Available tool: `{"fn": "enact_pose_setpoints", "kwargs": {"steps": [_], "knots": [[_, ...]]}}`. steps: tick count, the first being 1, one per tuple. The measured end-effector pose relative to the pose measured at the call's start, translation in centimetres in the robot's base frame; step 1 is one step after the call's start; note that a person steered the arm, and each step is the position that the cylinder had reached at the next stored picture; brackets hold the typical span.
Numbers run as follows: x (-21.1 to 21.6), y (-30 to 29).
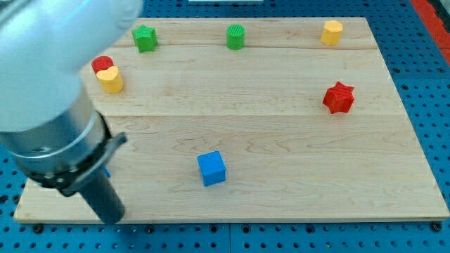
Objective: Move your arm towards center
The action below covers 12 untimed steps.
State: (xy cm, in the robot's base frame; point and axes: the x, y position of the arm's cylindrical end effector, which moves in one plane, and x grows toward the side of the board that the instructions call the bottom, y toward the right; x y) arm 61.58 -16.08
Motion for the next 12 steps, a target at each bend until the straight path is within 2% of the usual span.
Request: {"fn": "enact_pose_setpoints", "kwargs": {"steps": [2, 4, 6, 7, 8, 9, 10, 12], "knots": [[-0.3, -0.2], [-4.0, -0.2], [-3.3, -0.6], [-1.4, -2.9], [-2.7, -1.4], [-4.2, 0.9], [-9.3, 1.5], [-17.7, 10.3]]}}
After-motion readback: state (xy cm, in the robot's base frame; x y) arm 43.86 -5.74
